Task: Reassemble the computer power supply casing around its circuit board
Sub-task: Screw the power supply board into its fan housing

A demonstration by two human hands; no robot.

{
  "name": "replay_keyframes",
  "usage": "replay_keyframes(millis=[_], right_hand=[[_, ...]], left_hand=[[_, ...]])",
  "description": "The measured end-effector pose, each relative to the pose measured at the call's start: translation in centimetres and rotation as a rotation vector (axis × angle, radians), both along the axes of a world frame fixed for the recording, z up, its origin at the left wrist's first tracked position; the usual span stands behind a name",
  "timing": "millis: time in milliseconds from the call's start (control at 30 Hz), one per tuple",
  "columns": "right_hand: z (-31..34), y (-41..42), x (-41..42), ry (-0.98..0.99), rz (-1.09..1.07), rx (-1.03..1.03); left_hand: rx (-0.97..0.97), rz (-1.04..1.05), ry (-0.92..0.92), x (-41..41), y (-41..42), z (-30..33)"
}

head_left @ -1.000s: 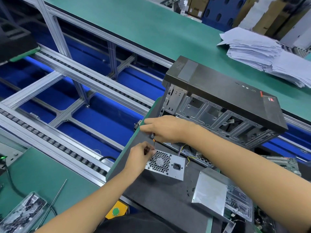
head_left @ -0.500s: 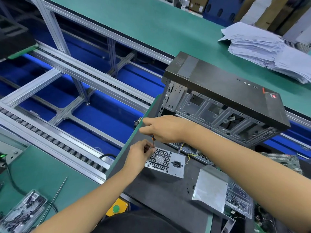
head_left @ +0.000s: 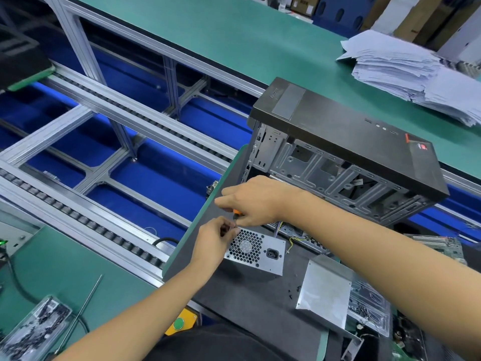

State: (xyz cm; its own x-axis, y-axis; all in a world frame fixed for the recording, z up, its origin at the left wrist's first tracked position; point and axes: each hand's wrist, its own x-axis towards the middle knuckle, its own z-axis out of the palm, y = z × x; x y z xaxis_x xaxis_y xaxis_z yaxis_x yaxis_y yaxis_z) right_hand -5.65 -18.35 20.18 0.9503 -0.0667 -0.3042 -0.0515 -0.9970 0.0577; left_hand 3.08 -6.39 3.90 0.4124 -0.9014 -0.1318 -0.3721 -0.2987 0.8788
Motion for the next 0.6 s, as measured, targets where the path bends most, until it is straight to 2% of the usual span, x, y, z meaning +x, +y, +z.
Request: replay_keyframes(millis=[200, 433, 600], right_hand=[[-0.1, -0.3, 0.1, -0.015, -0.086, 0.2], [-0.6, -1.0, 0.1, -0.02, -0.133, 0.243], [-0.8, -1.2, 0.1, -0.031, -0.15, 0.293]], left_hand=[[0.002, 0.009, -0.002, -0.3, 0.3, -0.1], [0.034, -0.074, -0.01, 0.5, -0.1, -0.2], [0.084, -0.155, 0.089, 2.2, -0.3, 0.6]])
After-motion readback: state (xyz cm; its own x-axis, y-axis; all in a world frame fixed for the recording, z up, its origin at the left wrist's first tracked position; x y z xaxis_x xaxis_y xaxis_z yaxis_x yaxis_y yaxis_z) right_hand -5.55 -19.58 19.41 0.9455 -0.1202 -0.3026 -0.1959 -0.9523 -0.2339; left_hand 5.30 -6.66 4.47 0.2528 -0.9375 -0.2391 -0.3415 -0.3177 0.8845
